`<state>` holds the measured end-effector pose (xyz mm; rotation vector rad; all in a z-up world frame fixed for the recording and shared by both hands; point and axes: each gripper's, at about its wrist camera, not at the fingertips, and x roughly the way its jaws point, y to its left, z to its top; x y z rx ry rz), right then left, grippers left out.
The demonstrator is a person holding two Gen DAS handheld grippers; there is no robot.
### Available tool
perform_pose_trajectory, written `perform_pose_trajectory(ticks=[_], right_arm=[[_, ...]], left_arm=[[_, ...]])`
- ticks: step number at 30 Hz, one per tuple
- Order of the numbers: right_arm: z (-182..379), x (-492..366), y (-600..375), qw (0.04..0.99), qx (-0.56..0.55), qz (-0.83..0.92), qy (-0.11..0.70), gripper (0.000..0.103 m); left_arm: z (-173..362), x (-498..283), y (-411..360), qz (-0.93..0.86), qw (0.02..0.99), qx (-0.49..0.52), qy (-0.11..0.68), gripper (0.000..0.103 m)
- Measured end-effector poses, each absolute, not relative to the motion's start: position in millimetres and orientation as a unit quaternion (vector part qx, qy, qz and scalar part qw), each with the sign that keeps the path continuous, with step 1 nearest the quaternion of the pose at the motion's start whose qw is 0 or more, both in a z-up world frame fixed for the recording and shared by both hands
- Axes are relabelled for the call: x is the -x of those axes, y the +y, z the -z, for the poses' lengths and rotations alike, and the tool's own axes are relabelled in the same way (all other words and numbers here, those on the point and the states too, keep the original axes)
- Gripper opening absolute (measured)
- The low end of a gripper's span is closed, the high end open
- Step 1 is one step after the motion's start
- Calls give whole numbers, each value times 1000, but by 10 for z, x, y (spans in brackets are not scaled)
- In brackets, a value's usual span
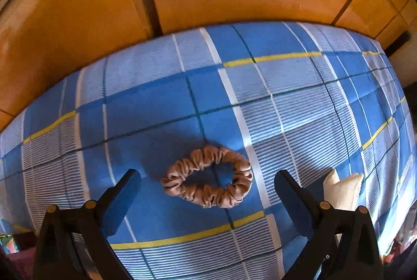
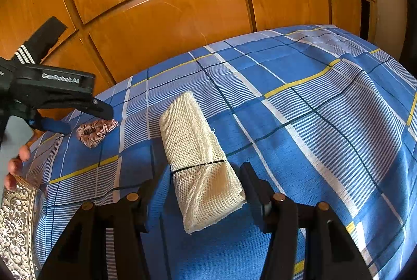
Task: Organize soft objects
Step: 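Grasp the cream mesh sponge with the right tool while the left tool approaches the brown scrunchie, then close the left tool on the brown scrunchie and lift it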
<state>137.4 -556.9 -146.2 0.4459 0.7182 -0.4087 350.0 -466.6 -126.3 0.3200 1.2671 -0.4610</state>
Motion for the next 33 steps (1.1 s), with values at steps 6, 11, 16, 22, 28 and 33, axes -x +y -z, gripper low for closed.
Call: perform_pose_trajectory(ticks=[6,11,16,22,28,33], right_arm=[[1464,-1359,-5572,892,-218,196,343,56],[1463,-1359,-5572,893,-219,197,341,56],[1463,-1364,-5576,893,-218,197,341,56],[1465,-1369,-5579,893,-220,198,340,56],[1466,-1374,-5580,893,-219,200,338,56],[1456,-1383,-5563,893,-211,204,341,56]], left_arm=[[1427,-3590,-4633,200,760,-125,606,103],[1434,-3652,-4589,205,768,-112,596,94],[1397,-3637,-4541,209,778,-131,577,69],[1327,-3576,-4631,226,775,-139,574,25],[1230,-3416,-4609,234,767,-103,588,18],[963,-3211,-4512,258,776,-83,570,17]])
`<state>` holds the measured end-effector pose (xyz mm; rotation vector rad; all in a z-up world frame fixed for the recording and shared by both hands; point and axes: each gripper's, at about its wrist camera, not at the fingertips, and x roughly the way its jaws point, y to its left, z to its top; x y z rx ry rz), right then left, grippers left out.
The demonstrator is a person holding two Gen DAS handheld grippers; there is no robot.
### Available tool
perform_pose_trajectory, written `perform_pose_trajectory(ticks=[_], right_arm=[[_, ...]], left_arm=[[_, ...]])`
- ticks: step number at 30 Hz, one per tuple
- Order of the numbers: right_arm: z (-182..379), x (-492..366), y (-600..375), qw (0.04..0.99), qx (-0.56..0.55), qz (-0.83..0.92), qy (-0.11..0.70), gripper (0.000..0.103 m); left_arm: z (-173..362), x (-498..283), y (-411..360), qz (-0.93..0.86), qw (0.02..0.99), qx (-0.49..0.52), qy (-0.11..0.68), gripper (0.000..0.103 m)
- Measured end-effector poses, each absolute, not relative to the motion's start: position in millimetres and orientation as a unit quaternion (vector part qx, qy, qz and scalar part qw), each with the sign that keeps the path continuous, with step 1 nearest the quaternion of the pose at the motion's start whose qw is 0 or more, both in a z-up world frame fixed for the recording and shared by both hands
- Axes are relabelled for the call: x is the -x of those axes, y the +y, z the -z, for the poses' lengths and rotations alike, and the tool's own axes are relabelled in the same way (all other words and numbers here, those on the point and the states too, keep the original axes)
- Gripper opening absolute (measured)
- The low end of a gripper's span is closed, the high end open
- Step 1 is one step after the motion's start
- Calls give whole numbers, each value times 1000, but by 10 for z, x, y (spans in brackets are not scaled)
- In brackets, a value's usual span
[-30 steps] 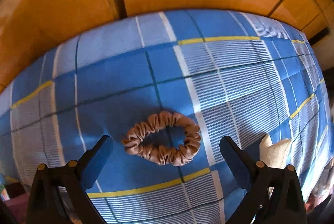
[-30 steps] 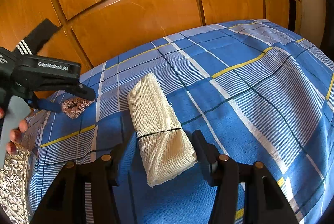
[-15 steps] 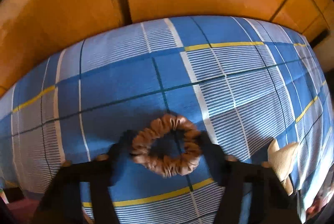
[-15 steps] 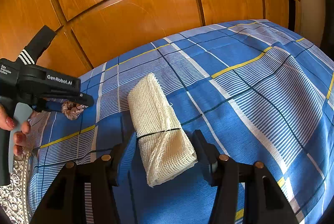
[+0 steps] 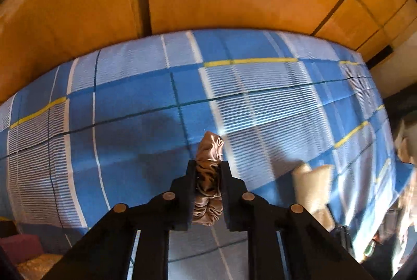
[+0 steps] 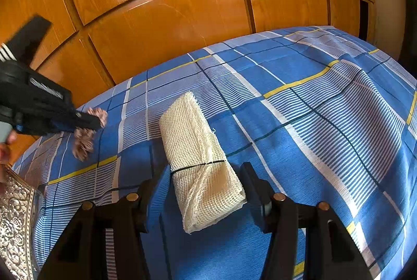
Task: Organize soft objects
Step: 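Close the left tool on the brown scrunchie and lift it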
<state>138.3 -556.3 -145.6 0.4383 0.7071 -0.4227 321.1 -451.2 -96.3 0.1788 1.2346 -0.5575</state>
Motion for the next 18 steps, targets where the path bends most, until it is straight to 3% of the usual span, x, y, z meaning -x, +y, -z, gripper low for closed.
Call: perform_pose_trajectory(ticks=[18], right_arm=[[1447,-1450,-5456,889,-171,229,358,56]], left_arm=[[-117,-2017,-4054,421,767,-15,483,16]])
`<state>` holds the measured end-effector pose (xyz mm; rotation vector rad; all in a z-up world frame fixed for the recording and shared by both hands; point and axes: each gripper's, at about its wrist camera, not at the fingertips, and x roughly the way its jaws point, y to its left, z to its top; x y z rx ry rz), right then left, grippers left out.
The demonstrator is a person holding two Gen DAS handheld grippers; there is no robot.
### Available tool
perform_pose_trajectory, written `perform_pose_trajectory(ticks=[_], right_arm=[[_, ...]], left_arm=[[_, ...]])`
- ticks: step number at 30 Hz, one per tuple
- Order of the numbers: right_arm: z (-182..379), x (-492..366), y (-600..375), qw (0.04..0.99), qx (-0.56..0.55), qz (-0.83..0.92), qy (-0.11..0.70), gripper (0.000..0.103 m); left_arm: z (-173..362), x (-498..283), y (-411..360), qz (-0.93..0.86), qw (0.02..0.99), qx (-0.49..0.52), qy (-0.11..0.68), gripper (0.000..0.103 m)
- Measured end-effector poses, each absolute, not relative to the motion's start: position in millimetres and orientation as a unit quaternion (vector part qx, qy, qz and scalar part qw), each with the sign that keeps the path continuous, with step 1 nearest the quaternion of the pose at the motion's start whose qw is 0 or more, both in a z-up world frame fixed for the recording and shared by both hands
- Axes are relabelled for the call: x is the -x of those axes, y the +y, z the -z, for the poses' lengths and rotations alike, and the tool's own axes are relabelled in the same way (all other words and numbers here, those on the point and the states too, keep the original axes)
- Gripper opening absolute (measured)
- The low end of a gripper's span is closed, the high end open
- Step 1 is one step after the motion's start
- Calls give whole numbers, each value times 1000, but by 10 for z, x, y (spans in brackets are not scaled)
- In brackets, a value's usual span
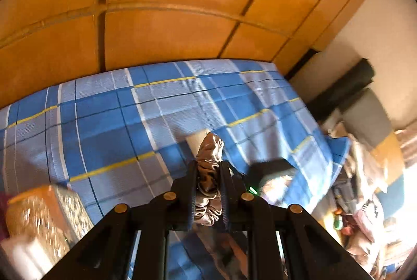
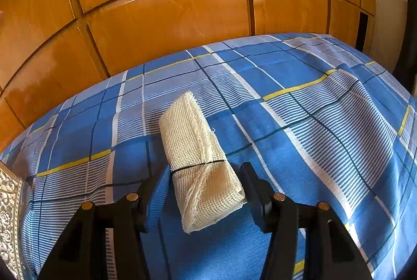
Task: Organize soft objects
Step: 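Close the left tool on the brown scrunchie and lift it, then carry the scrunchie toward the gold tray with the left tool while the right tool carries the sponge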
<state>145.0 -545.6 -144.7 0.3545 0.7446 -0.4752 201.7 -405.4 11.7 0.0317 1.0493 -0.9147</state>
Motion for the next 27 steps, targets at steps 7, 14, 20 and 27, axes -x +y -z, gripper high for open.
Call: perform_pose_trajectory(ticks=[7,14,20,27], right_arm=[[1424,-1462,-5380,886,-140,254,361,55],[1395,-1444,-5336,886,-120,273,356,55],[1367,-1428,-5301,885,-106,288,351,55],[1360,-1465,-5250,882,-86,297,356,55]], left_arm=[[-328,-1696,-3403,455,762,29,460,16],[-453,-1488,-2761,479,759,58,438,16],[-594,-1383,-2124,479,777,72,403,16],[-540,-1529,-1267,433,800,119,398,16]])
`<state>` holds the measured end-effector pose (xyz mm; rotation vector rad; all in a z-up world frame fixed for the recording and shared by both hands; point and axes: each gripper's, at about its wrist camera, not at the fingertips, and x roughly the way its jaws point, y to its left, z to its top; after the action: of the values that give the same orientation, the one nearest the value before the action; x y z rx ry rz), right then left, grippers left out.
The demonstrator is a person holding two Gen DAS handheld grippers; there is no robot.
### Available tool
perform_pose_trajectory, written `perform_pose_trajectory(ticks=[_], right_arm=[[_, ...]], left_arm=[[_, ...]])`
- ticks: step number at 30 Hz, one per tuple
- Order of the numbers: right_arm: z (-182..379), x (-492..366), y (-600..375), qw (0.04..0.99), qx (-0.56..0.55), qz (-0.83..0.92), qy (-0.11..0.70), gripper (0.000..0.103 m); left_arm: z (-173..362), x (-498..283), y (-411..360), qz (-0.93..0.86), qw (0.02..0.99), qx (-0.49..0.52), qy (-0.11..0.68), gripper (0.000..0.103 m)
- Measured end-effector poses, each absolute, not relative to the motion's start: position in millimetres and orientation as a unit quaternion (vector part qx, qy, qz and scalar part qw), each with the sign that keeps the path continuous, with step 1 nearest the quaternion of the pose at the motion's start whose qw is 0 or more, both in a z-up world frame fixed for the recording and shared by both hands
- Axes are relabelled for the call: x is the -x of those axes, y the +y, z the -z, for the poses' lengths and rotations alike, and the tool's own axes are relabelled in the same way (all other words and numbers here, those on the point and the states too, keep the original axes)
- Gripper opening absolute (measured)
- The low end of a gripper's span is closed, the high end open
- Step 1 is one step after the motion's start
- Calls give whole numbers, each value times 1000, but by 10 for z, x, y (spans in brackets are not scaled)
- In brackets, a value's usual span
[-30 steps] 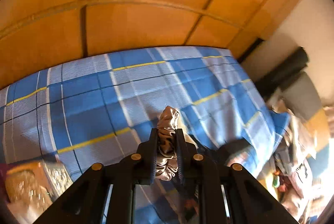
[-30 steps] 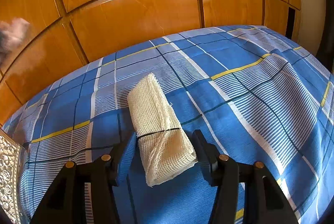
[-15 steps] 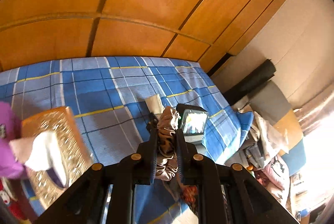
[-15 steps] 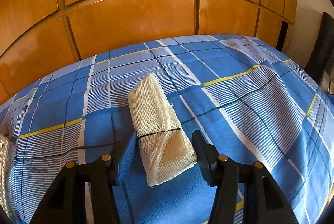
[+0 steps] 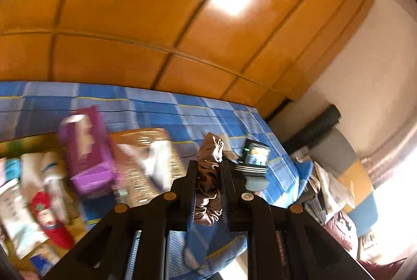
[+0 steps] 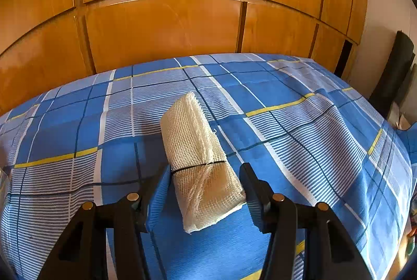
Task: Organize soft objects
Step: 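Carry the scrunchie toward the gold tray with the left tool while the right tool carries the sponge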
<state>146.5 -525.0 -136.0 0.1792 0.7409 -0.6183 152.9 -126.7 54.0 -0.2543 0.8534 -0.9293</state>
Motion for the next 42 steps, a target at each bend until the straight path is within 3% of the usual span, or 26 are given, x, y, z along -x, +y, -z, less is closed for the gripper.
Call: perform_pose_trajectory(ticks=[10,20,28,29,31,32,33,38,42], right_arm=[[1320,-1481,-5197,882,-71,306,351,55],[1305,-1462,-5172,880,-62,318,346,55],[1315,-1453,-5170,878,-57,324,347,55],[1311,-1447,-5171,878,-57,326,346,55],[1297,-1428,-5168,878,-55,332,340,55],[1287,-1417,-5162,878,-54,335,337,55],[1276,-1407,-5156,878,-52,339,334,55],[1208,-1384,-5137,880,-47,337,331,55],[1091,-1276,-5030,891,-43,311,329,55]], left_arm=[[-153,-1628,-489,367,818,133,422,16],[757,-1724,-285,306,793,137,509,16],[1121,-1746,-237,288,778,134,542,17],[1139,-1733,-243,287,778,132,543,20],[1175,-1701,-233,286,776,135,545,37],[1185,-1683,-219,285,775,141,546,51],[1176,-1671,-215,283,774,148,546,57],[1046,-1568,-116,272,798,142,518,60],[859,-1457,-18,249,839,97,473,73]])
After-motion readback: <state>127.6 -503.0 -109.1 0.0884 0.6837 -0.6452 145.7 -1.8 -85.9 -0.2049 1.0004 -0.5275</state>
